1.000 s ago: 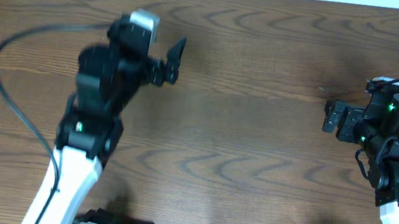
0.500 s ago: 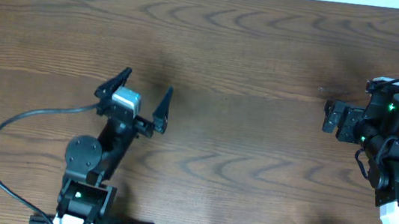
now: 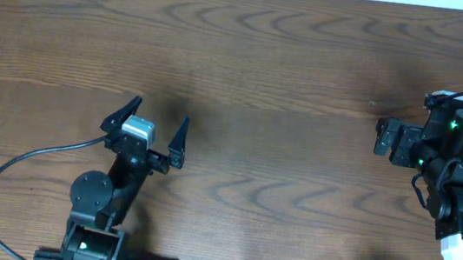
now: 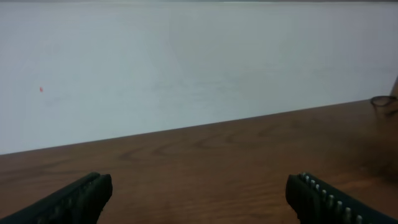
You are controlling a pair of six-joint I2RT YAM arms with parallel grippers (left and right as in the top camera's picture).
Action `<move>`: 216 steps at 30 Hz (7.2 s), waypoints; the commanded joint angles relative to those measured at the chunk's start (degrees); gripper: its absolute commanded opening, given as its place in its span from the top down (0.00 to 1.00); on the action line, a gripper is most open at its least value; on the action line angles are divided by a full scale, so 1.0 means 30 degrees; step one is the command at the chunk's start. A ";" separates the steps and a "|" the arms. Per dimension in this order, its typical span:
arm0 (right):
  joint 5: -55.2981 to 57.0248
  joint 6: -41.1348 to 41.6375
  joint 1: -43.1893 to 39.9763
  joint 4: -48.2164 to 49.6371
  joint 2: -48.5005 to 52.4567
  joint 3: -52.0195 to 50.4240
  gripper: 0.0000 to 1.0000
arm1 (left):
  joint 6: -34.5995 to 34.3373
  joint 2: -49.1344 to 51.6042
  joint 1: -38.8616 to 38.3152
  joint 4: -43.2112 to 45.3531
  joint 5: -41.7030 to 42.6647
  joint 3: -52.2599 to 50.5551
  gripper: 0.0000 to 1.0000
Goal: Untangle cables
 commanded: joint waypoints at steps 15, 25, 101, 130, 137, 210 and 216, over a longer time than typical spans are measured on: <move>0.0146 0.0102 0.0138 -0.0335 -0.0051 0.0029 0.01 | 0.0321 -0.1705 0.0299 -0.0699 -0.1049 -0.0962 0.06; 0.0153 0.0102 0.0138 -0.0335 -0.0051 0.0029 0.01 | -0.0168 -0.5872 0.0532 0.2091 -0.1872 -0.4962 0.05; 0.0146 0.0102 0.0138 -0.0335 -0.0051 0.0029 0.01 | -0.2419 -0.8939 0.1596 -0.6266 -0.2470 -0.5639 0.06; 0.0146 0.0102 0.0153 -0.0350 -0.0386 -0.0015 0.01 | -0.2419 -0.8939 0.1596 -0.6266 -0.2470 -0.5639 0.06; 0.0146 0.0102 0.0153 -0.0393 -0.2273 -0.0029 0.01 | -0.2419 -0.8939 0.1596 -0.6266 -0.2470 -0.5639 0.06; 0.2127 -0.1297 0.1443 1.1417 -1.9460 -1.8112 0.01 | -0.2419 -0.8939 0.1596 -0.6258 -0.2477 -0.5639 0.06; 0.2127 -0.1275 0.1450 1.1468 -1.9460 -1.8112 0.01 | -0.2419 -0.8939 0.1596 -0.6266 -0.2470 -0.5639 0.06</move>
